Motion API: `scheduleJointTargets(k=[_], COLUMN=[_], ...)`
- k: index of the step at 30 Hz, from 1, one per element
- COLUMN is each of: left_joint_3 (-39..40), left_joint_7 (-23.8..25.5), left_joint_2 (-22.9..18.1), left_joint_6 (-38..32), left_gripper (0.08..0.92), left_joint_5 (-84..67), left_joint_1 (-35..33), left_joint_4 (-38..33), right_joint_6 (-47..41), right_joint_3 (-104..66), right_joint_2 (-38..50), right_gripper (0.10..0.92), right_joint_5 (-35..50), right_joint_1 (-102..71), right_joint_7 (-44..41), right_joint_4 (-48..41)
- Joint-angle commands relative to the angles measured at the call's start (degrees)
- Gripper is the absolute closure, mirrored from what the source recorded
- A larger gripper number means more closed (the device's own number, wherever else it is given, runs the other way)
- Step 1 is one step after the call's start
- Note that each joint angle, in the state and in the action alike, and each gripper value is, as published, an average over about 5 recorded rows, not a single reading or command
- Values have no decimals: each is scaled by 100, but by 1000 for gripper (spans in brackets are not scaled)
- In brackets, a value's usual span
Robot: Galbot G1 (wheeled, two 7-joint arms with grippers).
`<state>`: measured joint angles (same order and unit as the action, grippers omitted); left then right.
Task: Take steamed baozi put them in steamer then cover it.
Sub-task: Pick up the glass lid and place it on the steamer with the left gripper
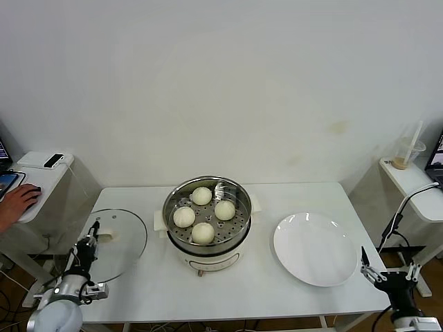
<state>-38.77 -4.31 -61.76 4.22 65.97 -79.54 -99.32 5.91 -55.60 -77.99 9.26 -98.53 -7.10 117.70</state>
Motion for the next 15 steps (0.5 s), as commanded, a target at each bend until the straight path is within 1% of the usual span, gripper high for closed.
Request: scheduleJointTargets(k=[1, 5, 8, 12, 15], left_joint_3=[-547, -621, -565, -137, 298], left_joint_7=[869, 1198, 1370, 1478, 1466], left_joint_2=[31, 89, 133, 256, 386], left_joint_6=[584, 778, 933, 1147, 1282], left_gripper=[864, 864, 864, 864, 864], left_joint_5=[53, -17, -59, -199, -345], left_joint_1=[-343, -457, -405, -218, -74], left_joint_4=[-1541, -2081, -2381, -2582, -2617], right_joint_6=[-30, -55, -53, -39, -19], right_joint_3=[129, 133, 162, 276, 377], right_joint_2=[79, 117, 108, 61, -3], right_gripper=[203, 203, 203, 203, 203], right_joint_5=[-19, -33, -67, -206, -349], right_joint_1=[-13, -15, -1, 19, 22], right_joint_7=[-24, -51, -71, -88, -88], right_joint_4=[23, 43, 35, 12, 22])
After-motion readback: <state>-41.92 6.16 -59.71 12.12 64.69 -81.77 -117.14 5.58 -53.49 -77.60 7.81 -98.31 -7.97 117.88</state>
